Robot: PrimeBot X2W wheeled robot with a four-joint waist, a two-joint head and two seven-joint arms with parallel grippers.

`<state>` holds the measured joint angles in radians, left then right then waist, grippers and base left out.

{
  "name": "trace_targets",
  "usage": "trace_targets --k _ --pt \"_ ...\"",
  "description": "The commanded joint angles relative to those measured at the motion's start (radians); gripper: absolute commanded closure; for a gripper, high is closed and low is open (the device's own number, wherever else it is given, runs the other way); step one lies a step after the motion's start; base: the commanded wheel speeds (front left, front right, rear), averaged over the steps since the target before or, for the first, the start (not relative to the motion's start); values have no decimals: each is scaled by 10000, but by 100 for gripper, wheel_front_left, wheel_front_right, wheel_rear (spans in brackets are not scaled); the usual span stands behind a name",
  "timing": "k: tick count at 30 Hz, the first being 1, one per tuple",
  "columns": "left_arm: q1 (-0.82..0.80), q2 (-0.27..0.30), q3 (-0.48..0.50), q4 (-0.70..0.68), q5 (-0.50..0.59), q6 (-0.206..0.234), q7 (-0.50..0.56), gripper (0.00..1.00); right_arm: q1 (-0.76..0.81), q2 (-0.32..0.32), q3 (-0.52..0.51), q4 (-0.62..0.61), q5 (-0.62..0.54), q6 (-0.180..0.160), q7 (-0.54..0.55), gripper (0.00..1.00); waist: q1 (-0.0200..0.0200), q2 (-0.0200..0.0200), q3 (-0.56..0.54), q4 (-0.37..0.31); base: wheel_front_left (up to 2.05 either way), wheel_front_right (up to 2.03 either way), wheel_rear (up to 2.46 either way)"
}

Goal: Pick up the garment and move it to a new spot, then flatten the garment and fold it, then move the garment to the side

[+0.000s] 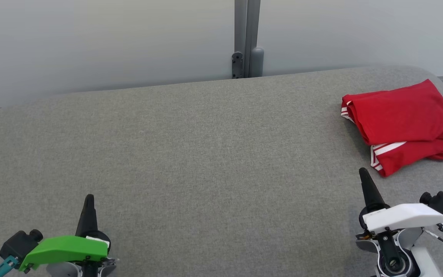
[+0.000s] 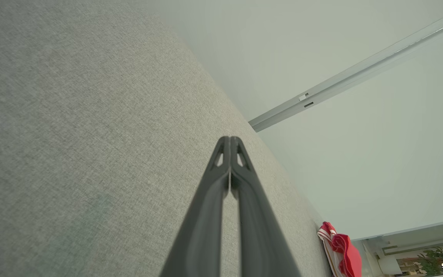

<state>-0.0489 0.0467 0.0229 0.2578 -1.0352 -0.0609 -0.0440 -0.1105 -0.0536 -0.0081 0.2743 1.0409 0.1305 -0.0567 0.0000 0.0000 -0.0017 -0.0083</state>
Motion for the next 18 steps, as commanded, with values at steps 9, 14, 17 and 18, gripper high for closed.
trace_targets --k 9,14,17,18 --pt "-327 44 211 -132 -1119 -177 286 100 -59 -70 -196 -173 1115 3 305 100 0 0 6 11 0 0 0" --pt "-362 46 285 -134 -1586 -230 428 100 -49 -72 -276 -194 1596 3 446 100 0 0 10 17 0 0 0" --pt "-388 47 325 -136 -1875 -269 504 100 -43 -72 -318 -204 1860 3 518 100 0 0 11 20 0 0 0" --pt "-397 47 338 -137 -1976 -280 529 100 -41 -72 -335 -207 1952 3 554 100 0 0 12 22 0 0 0"
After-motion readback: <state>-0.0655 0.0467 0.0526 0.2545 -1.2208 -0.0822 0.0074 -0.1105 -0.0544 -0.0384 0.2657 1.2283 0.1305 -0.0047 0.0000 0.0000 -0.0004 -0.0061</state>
